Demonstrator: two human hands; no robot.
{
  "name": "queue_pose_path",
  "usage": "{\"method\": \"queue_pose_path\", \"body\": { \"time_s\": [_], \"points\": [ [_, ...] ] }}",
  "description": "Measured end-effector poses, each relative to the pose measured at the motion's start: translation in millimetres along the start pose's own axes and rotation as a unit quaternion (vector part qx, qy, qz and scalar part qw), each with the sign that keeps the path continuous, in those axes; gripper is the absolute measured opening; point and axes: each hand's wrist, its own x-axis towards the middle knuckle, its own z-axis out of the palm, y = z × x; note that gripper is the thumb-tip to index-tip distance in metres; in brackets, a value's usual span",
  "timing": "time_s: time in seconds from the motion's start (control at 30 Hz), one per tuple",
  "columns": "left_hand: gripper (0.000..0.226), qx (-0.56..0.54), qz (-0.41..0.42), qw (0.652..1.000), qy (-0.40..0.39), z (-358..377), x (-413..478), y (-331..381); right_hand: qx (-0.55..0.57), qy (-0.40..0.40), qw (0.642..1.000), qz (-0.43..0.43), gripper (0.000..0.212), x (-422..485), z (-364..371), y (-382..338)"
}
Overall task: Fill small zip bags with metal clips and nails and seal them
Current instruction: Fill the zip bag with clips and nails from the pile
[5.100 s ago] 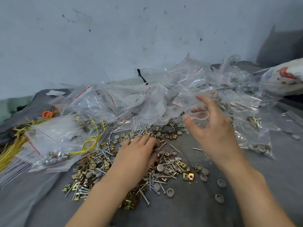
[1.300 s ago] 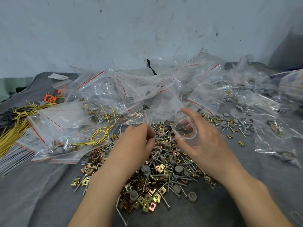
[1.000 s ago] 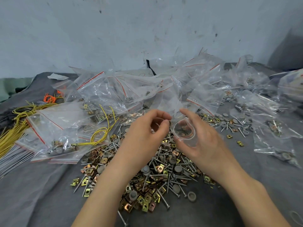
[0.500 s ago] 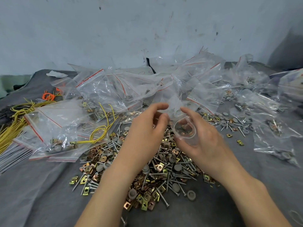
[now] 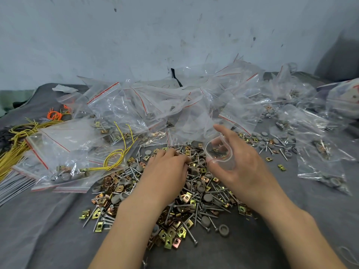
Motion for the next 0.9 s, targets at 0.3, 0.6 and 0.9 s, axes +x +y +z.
{"method": "queue_pose_path", "body": {
  "time_s": [0.3, 0.6, 0.9],
  "points": [
    [0.030, 0.000, -0.029, 0.999, 0.020, 3, 4, 3, -0.008, 0.001, 1.000, 0.000, 0.069, 0, -1, 4],
    [0.024, -0.064, -0.055, 0.995, 0.055, 1, 3, -2, -0.013, 0.003, 1.000, -0.004, 0.069, 0, -1, 4],
    [0.019, -0.293, -0.016, 0.938, 0.183, -16, 2, 5, -0.012, 0.001, 1.000, -0.013, 0.070, 0, 1, 4]
  ]
}}
